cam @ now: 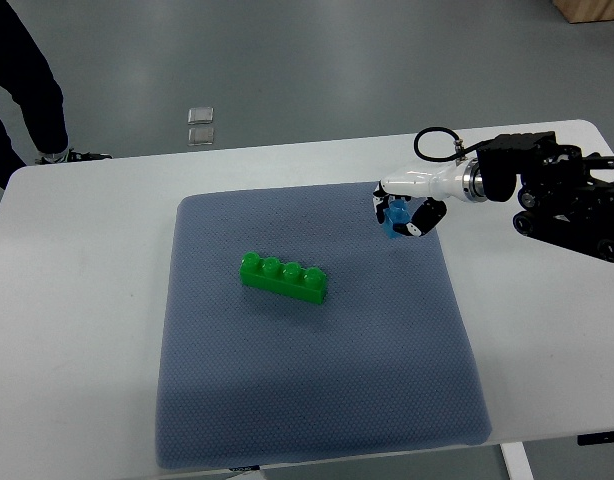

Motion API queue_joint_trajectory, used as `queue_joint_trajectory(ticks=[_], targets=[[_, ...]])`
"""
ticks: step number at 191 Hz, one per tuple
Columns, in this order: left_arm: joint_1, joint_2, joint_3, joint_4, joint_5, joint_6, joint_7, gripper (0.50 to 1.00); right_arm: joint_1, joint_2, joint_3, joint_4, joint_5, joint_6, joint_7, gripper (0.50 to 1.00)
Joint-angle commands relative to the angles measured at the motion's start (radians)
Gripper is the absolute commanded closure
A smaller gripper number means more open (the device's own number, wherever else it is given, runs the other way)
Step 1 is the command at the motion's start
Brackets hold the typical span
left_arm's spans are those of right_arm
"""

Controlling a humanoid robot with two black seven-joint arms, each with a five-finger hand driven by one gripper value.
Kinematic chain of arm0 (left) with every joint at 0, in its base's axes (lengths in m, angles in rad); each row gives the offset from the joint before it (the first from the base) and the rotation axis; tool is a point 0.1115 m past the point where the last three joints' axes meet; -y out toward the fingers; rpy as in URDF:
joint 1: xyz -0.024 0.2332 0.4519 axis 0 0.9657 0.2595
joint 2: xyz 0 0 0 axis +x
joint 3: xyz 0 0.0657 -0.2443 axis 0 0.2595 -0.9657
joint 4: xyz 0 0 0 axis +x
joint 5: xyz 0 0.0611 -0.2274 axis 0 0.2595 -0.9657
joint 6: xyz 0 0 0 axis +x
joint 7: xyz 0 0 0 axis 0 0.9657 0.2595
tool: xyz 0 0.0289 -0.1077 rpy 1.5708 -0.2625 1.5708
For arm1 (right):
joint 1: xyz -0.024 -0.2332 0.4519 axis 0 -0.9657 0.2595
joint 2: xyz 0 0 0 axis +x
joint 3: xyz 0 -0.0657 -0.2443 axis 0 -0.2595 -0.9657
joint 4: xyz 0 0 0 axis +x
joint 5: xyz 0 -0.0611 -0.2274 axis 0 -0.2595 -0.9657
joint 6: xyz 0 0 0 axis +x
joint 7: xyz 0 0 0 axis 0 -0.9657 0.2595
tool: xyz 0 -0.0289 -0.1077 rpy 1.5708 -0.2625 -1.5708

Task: Stack blue block on green block with right hand
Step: 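Carry the blue block with the right hand over the green block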

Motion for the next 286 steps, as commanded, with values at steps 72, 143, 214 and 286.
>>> queue_joint_trajectory(ticks=[72, 143, 214, 286], targets=[[0.0, 0.0, 0.0, 0.001, 0.0, 0.0, 0.0, 0.5, 0.069, 0.071, 0.0, 0.078, -0.045, -0.065, 0.203, 0.918], [0.0, 0.0, 0.0, 0.001, 0.0, 0.0, 0.0, 0.5, 0.063, 0.123, -0.002, 0.064, -0.103, -0.105, 0.248, 0.916], [0.0, 0.0, 0.0, 0.001, 0.0, 0.0, 0.0, 0.5, 0.057, 0.175, -0.011, 0.021, -0.13, -0.107, 0.242, 0.914], [0.0, 0.0, 0.0, 0.001, 0.0, 0.0, 0.0, 0.5, 0.048, 0.206, -0.015, -0.003, -0.157, -0.105, 0.242, 0.908]])
